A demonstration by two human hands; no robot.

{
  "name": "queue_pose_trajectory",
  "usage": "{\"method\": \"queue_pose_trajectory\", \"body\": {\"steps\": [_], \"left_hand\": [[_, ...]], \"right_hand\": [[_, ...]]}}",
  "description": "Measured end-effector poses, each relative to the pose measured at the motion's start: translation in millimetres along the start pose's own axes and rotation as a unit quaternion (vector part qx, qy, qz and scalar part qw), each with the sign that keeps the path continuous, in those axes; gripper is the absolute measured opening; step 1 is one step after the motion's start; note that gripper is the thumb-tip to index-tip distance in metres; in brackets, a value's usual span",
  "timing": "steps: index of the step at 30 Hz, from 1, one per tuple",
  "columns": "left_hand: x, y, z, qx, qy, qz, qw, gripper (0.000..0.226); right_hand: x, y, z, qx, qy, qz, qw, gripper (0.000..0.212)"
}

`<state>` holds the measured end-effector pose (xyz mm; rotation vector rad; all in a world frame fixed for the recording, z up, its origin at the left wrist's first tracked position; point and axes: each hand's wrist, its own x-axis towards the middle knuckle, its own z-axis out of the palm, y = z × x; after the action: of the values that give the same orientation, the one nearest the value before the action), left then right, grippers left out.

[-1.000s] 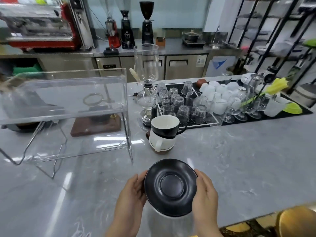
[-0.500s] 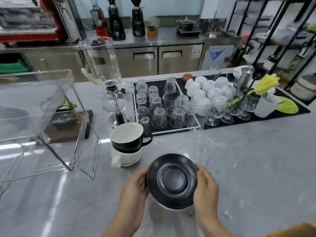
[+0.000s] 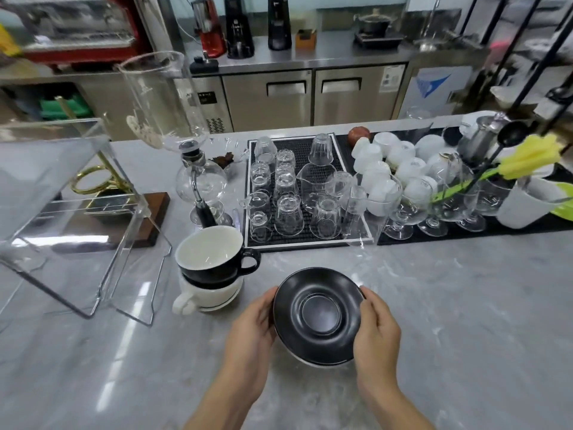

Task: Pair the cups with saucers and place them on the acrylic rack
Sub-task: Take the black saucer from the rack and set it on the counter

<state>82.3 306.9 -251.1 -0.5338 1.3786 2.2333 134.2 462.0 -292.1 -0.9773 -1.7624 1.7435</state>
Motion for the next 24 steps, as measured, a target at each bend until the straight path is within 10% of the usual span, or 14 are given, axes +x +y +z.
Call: {"method": "queue_pose_trajectory", "body": {"steps": [24], "left_hand": [[57.4,-12.5,25.9,0.005,0.023,0.050,0.998,0.030]], "right_hand": [[70.8,7.2,11.8,-0.021,-0.050,-0.018,0.998,0.031]]}}
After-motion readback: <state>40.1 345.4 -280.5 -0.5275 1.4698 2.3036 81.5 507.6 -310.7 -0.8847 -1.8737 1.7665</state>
